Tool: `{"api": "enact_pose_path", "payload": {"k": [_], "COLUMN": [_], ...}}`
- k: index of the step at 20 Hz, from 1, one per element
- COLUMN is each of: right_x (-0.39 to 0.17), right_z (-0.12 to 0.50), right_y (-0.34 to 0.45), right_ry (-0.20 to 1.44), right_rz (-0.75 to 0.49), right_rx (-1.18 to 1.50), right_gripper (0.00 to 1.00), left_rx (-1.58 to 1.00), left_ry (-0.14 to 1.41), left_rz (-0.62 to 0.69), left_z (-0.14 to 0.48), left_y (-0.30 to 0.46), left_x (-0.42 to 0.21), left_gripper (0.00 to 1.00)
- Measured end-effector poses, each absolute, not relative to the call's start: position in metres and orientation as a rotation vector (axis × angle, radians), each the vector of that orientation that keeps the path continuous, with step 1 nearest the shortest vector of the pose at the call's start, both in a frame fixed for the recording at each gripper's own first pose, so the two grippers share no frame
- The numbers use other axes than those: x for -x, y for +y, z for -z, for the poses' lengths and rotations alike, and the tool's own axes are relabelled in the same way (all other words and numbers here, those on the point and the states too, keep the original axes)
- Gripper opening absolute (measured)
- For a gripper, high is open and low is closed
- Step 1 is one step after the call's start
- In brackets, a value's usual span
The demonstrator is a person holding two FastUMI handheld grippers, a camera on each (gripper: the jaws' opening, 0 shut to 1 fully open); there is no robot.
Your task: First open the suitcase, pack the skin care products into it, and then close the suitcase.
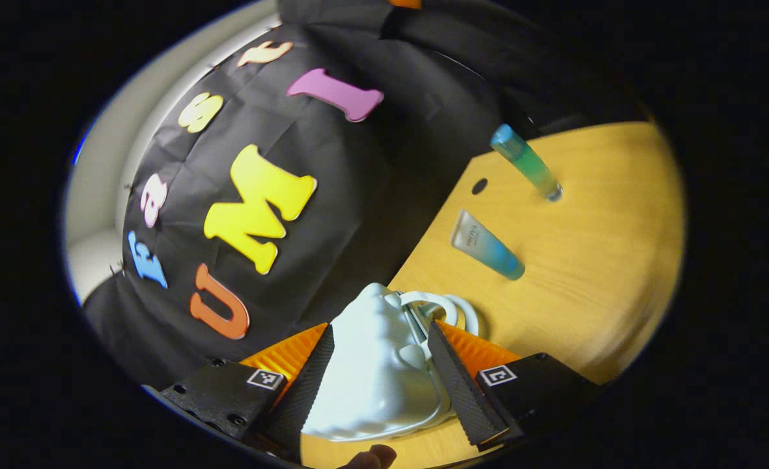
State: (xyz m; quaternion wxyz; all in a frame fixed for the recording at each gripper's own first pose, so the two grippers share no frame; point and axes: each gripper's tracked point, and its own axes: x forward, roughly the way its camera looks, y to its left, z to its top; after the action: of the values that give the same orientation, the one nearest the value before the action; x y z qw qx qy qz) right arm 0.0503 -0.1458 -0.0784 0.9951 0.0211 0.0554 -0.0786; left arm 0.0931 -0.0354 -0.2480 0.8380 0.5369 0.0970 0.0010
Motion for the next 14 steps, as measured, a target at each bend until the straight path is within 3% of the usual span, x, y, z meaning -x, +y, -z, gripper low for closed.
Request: {"api": "enact_pose_path", "payload": {"k": [4, 9, 14], "right_x": [-0.053, -0.054, -0.060], "right_z": [0.098, 0.125, 0.140], "right_y": [-0.169, -0.193, -0.201], "right_ry": [0.150, 0.208, 0.248], "right_rz": [0.183, 0.211, 0.210], "right_rx": [-0.062, -0.075, -0.090], "right_gripper": [0.80, 0.80, 0.80], "left_rx": [-1.318, -1.432, -1.476], "left_ry": [0.265, 0.333, 0.364], "left_rz": [0.013, -0.020, -0.037], "left_z": [0.285, 0.302, 0.307], "left_y": [-0.037, -0.021, -0.015], "left_x": [-0.106, -0.129, -0.141], "left_gripper": [0.95, 0.89, 0.59]}}
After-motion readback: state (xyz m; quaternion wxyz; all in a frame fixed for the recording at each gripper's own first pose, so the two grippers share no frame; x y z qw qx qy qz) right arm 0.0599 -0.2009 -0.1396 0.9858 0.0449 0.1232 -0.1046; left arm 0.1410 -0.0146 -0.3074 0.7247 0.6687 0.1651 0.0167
